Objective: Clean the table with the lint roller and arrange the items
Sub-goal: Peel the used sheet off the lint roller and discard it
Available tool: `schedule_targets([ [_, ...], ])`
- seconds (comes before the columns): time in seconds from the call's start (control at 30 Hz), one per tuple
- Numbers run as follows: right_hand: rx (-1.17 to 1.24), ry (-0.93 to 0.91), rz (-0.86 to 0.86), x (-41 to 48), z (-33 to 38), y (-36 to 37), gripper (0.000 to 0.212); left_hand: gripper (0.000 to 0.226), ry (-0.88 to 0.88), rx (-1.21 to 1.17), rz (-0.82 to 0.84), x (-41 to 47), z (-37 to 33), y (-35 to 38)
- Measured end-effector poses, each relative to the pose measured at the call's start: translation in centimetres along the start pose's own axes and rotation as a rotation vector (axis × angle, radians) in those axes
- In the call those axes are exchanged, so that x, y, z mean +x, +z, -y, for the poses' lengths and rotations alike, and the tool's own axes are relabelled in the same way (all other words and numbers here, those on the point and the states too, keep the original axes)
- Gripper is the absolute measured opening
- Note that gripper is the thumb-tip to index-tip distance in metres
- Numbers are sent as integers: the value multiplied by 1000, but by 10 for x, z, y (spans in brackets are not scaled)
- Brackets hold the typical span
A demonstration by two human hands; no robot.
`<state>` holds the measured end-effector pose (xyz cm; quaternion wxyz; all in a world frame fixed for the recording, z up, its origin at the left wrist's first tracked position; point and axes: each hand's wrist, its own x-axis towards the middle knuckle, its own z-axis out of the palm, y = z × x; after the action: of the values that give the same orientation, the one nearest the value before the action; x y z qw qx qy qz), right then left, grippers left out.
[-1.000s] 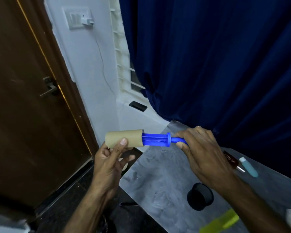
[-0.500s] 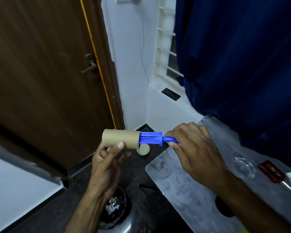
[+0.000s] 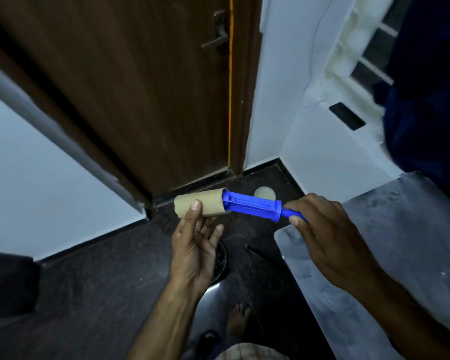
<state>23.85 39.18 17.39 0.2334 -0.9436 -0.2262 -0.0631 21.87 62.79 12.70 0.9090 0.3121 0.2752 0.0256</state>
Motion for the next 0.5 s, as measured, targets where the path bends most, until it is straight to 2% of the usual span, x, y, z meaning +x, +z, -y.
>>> schedule_targets([
  [0.1, 71, 10, 48, 4, 1, 28, 22, 26, -39, -116, -99, 6, 5, -20],
  [0.27, 157, 52, 88, 7, 7, 78, 14, 13, -44, -239, -256, 16, 16, -50],
  [0.37, 39, 51, 35, 7, 5, 98, 14, 14, 2, -171, -352, 28, 22, -74],
  [0.5, 133, 56, 62, 7, -6, 117, 17, 18, 7, -39, -427, 49, 39, -115],
])
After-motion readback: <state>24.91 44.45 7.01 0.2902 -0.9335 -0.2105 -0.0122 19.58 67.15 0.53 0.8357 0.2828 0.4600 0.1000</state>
